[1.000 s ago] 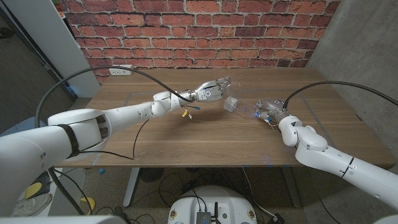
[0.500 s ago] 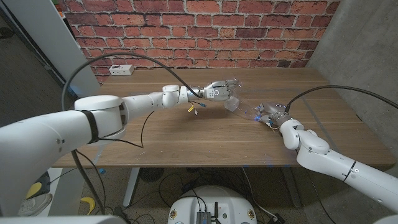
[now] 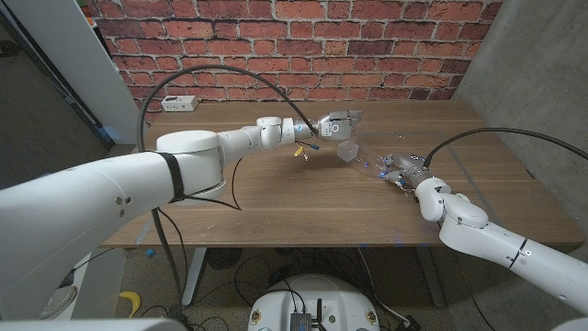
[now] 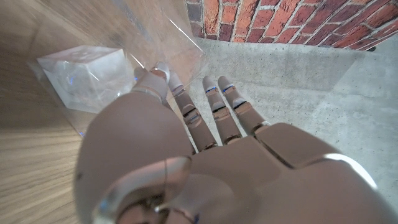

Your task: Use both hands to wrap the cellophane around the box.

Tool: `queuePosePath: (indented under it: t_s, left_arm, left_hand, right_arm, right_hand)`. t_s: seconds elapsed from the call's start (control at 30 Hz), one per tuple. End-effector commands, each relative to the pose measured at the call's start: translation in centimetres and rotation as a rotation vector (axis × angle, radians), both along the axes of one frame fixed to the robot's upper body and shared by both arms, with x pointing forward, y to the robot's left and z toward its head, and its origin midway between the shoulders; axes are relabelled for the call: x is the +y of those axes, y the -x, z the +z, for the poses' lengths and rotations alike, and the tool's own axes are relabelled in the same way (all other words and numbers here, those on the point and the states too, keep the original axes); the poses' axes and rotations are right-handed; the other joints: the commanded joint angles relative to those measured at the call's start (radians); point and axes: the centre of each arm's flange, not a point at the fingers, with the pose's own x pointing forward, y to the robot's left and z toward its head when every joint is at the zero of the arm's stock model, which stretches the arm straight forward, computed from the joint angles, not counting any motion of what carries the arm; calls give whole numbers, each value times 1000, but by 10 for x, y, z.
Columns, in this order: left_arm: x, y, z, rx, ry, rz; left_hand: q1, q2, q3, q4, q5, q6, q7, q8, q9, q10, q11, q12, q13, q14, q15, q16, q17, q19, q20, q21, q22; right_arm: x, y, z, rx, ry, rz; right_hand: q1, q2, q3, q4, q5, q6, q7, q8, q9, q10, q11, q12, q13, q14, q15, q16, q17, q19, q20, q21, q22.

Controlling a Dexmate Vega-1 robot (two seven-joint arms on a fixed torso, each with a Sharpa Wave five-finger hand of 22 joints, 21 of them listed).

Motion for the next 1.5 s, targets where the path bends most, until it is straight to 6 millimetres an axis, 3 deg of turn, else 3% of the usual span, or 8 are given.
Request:
queuePosePath:
  t_s: [0.03,0.93,1.1,1.27,1.33,1.37,1.47,1.5]
  left_arm:
    - [-17,12,3,-24,-111,-55]
    - [-67,39,-39,134,-228,-161]
    - [-76,36,-49,158,-223,-136]
    - [-83,35,-57,171,-220,-116]
    - [-85,35,-61,176,-220,-110]
    - [-86,35,-62,180,-221,-108]
    - [-88,35,-67,194,-221,-102]
    - [-89,35,-68,193,-227,-100]
  left_hand:
    - [19,-6,-7,-3,11,4,3,9,7,1,1,-1,5,7,-178,-7,2,2,-8,2,2]
    - [38,-6,-21,-2,13,12,5,19,8,12,2,1,13,11,-179,-10,2,1,-13,1,2]
    - [39,-5,-23,-1,13,14,5,21,9,13,2,1,14,13,-179,-9,2,2,-13,1,2]
    - [40,-5,-24,-1,13,15,5,23,11,15,2,2,15,16,-179,-9,2,3,-14,1,2]
    - [40,-5,-25,-1,13,15,5,24,11,15,2,2,15,16,-179,-9,3,3,-15,1,2]
    - [40,-4,-25,0,13,15,5,25,12,16,2,2,15,18,-179,-9,3,3,-14,1,2]
    - [41,-4,-26,1,13,15,5,26,13,17,3,3,16,19,-179,-8,3,3,-14,1,2]
    - [41,-3,-27,1,13,15,5,26,13,18,3,3,16,20,-179,-8,3,3,-13,1,2]
  right_arm:
    - [0,-4,-6,12,-23,-1]
    - [-11,21,-31,47,-94,-61]
    - [-16,27,-37,91,-116,-91]
    - [-25,27,-41,208,-149,-157]
    - [-30,27,-42,254,-163,-195]
    - [-32,28,-42,266,-173,-209]
    - [-39,29,-40,323,-192,-264]
    - [-42,29,-39,360,-207,-287]
  right_hand:
    - [-3,-3,1,4,-2,40,32,-3,2,1,4,-5,0,9,-89,-1,2,7,-2,-2,2]
    - [0,-3,9,0,-9,33,36,-19,4,-7,13,-18,1,12,-88,-5,2,11,0,-4,2]
    - [-11,-4,14,4,-17,-55,39,-62,11,-56,52,-44,3,0,-70,-16,4,10,7,-8,2]
    - [-74,-25,5,23,-27,-330,-14,-151,17,-194,77,-69,7,-53,-35,-45,11,-23,27,-18,5]
    - [-118,-36,-8,37,-22,-494,-25,-160,19,-264,87,-67,9,-87,-16,-53,15,-36,30,-19,5]
    - [-154,-47,-23,48,-14,-648,-22,-163,17,-329,91,-67,10,-122,2,-59,18,-68,39,-22,6]
    - [-213,-66,-51,62,13,-918,6,-162,16,-463,121,-64,11,-187,24,-61,20,-110,53,-22,7]
    - [-223,-69,-56,65,18,-951,18,-158,17,-491,136,-65,11,-203,33,-63,20,-118,63,-23,6]
